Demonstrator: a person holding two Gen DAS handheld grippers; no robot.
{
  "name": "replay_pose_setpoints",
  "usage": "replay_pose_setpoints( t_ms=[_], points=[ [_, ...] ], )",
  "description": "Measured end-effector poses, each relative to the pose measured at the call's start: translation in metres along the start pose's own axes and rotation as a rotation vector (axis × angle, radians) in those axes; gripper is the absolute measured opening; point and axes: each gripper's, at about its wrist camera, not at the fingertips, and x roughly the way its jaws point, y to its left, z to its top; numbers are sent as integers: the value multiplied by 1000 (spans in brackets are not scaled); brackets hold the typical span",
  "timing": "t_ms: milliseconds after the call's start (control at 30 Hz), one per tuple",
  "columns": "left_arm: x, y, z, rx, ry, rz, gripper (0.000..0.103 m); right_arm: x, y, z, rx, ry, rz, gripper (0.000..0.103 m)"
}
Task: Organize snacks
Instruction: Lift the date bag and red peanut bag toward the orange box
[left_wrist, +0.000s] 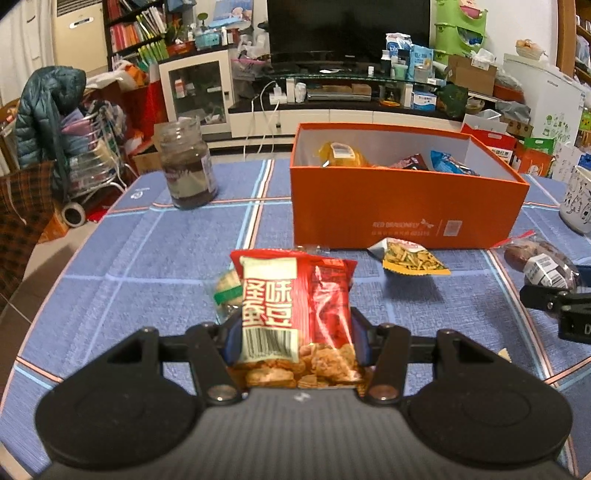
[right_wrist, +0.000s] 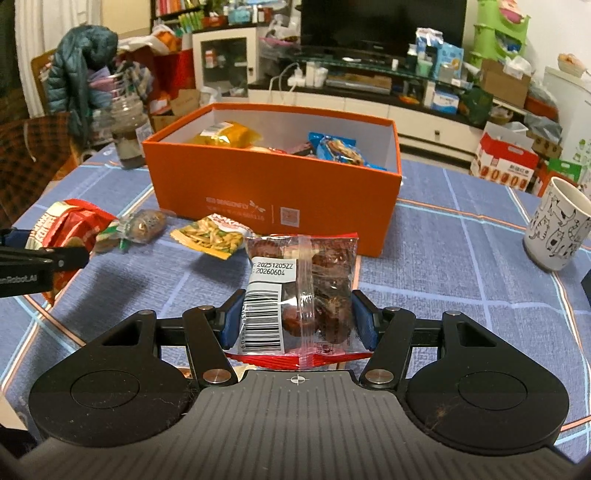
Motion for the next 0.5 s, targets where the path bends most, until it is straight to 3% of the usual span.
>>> replay_pose_setpoints(
  t_ms=[500],
  points=[
    [7, 12, -2, -6, 27, 43, 53, 11, 10, -2, -9, 16, 18, 49]
  ],
)
